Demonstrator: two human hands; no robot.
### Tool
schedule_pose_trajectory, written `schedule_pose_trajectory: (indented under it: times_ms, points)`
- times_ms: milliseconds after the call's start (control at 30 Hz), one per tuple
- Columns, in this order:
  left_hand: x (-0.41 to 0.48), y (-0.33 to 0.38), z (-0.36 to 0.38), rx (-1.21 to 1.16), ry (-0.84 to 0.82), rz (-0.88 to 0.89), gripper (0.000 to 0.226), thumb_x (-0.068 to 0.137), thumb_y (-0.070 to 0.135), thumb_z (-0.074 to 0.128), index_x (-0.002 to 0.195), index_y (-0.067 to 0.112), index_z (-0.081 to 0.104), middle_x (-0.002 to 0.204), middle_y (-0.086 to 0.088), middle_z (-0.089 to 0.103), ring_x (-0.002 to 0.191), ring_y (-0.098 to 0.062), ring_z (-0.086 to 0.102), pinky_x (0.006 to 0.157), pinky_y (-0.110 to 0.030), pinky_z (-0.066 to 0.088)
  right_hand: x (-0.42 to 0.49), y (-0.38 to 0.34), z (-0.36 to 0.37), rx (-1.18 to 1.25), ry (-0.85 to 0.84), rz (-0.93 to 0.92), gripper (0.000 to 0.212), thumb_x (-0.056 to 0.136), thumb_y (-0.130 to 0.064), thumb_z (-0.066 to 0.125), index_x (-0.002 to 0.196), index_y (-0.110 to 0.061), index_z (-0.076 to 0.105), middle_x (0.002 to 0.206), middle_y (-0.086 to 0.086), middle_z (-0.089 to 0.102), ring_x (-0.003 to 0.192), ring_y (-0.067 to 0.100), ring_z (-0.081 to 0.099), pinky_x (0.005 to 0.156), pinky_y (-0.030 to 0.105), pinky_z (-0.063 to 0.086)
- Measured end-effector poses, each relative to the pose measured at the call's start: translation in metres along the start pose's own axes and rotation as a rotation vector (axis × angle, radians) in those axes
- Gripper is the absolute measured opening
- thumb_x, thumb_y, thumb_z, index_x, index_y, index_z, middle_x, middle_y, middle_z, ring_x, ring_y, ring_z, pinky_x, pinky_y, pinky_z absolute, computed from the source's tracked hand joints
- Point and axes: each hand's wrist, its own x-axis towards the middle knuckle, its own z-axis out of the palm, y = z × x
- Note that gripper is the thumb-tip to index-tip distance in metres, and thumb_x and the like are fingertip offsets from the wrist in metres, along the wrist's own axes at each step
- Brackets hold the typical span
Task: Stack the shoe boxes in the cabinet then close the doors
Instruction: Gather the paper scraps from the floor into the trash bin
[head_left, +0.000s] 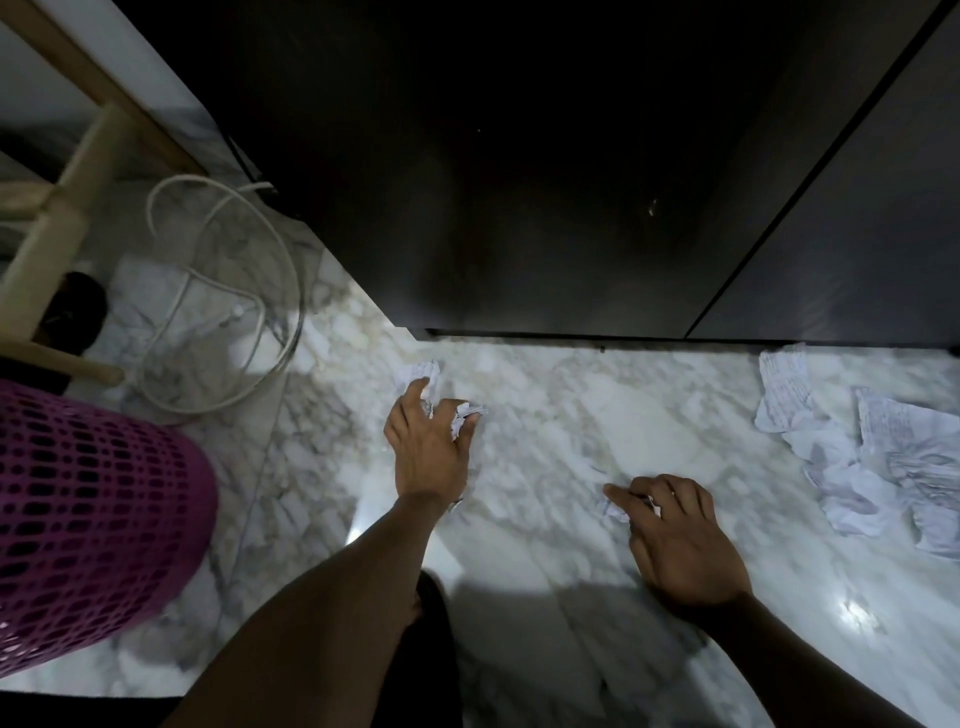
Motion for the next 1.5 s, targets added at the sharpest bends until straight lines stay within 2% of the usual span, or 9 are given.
schedule_pose_trajectory:
  times_ms: [167, 400, 567, 700, 867, 1000, 1233, 1367, 1500]
  points:
    - [0.014, -0.009, 0.005, 0.073, -0.117, 0.055, 0.043, 0.100, 0.056, 0.030, 0.101, 0.022, 0.058, 0.164, -0.004, 0.022, 0.153, -0.032, 0.006, 0.122, -0.053, 0.006, -0.002, 0.001, 0.001, 0.005, 0.009, 0.004, 0.047, 0.083, -0.022, 0.046, 0.125, -0.017, 0.068, 0.113, 0.002, 0.059, 0.105, 0.027, 0.050, 0.092, 0.038, 0.034]
    - [-0.008, 0.014, 0.001, -0.082, -0.047, 0.114, 0.052, 0.099, 0.051, 0.039, 0.122, 0.010, 0.060, 0.134, -0.005, 0.057, 0.134, -0.029, 0.040, 0.114, -0.046, 0.030, 0.001, -0.001, -0.002, -0.005, -0.011, 0.017, 0.045, 0.087, -0.034, 0.048, 0.125, -0.018, 0.068, 0.112, 0.002, 0.061, 0.106, 0.027, 0.052, 0.091, 0.040, 0.036]
    - [-0.058, 0.047, 0.010, -0.135, -0.014, 0.152, 0.039, 0.098, 0.042, 0.052, 0.101, 0.008, 0.071, 0.104, -0.005, 0.063, 0.109, -0.027, 0.052, 0.097, -0.038, 0.044, 0.001, -0.003, -0.004, -0.003, -0.064, 0.067, 0.067, 0.083, -0.075, 0.056, 0.124, -0.023, 0.067, 0.114, -0.003, 0.059, 0.110, 0.022, 0.049, 0.095, 0.039, 0.038]
    - [-0.089, 0.063, 0.020, -0.096, 0.061, 0.201, 0.019, 0.094, 0.027, 0.061, 0.090, 0.010, 0.068, 0.091, -0.006, 0.062, 0.093, -0.029, 0.056, 0.090, -0.040, 0.047, 0.002, -0.006, -0.004, -0.047, -0.024, 0.058, 0.041, 0.091, -0.055, 0.062, 0.118, -0.025, 0.068, 0.110, -0.003, 0.060, 0.107, 0.022, 0.051, 0.092, 0.040, 0.044]
    - [-0.090, 0.067, 0.016, -0.079, 0.017, 0.226, 0.024, 0.091, 0.016, 0.056, 0.112, 0.016, 0.068, 0.116, -0.005, 0.061, 0.102, -0.027, 0.055, 0.091, -0.038, 0.045, -0.001, -0.005, 0.001, -0.079, 0.027, 0.051, 0.028, 0.100, -0.039, 0.046, 0.109, -0.023, 0.068, 0.104, 0.000, 0.057, 0.095, 0.025, 0.054, 0.084, 0.038, 0.037]
    - [-0.089, 0.066, 0.015, -0.070, -0.020, 0.233, 0.026, 0.090, 0.013, 0.055, 0.113, 0.017, 0.067, 0.125, -0.004, 0.059, 0.106, -0.027, 0.054, 0.091, -0.039, 0.045, -0.001, -0.004, 0.001, -0.025, 0.021, 0.091, 0.027, 0.100, -0.032, 0.043, 0.111, -0.022, 0.064, 0.120, 0.002, 0.050, 0.099, 0.024, 0.053, 0.087, 0.037, 0.039]
    - [-0.088, 0.068, 0.012, -0.060, -0.044, 0.215, 0.035, 0.088, 0.012, 0.059, 0.122, 0.017, 0.063, 0.126, -0.001, 0.061, 0.108, -0.025, 0.054, 0.093, -0.037, 0.045, 0.000, -0.007, -0.001, -0.030, 0.016, 0.076, 0.056, 0.097, -0.024, 0.045, 0.151, -0.017, 0.029, 0.149, 0.003, 0.046, 0.099, 0.026, 0.052, 0.086, 0.039, 0.039]
    - [-0.088, 0.069, 0.011, -0.063, -0.068, 0.189, 0.042, 0.087, 0.012, 0.062, 0.128, 0.019, 0.061, 0.126, 0.000, 0.060, 0.111, -0.025, 0.053, 0.094, -0.038, 0.045, 0.000, -0.005, -0.001, -0.076, 0.017, 0.042, 0.059, 0.090, -0.019, 0.049, 0.147, -0.020, 0.032, 0.163, 0.008, 0.024, 0.097, 0.026, 0.048, 0.080, 0.042, 0.044]
    - [-0.088, 0.070, 0.011, -0.054, -0.072, 0.187, 0.046, 0.085, 0.010, 0.063, 0.130, 0.020, 0.060, 0.126, 0.000, 0.060, 0.111, -0.024, 0.052, 0.094, -0.037, 0.044, 0.000, -0.005, -0.001, -0.110, -0.030, 0.041, 0.062, 0.086, -0.018, 0.042, 0.148, -0.028, 0.040, 0.157, 0.000, 0.039, 0.097, 0.025, 0.045, 0.080, 0.040, 0.041]
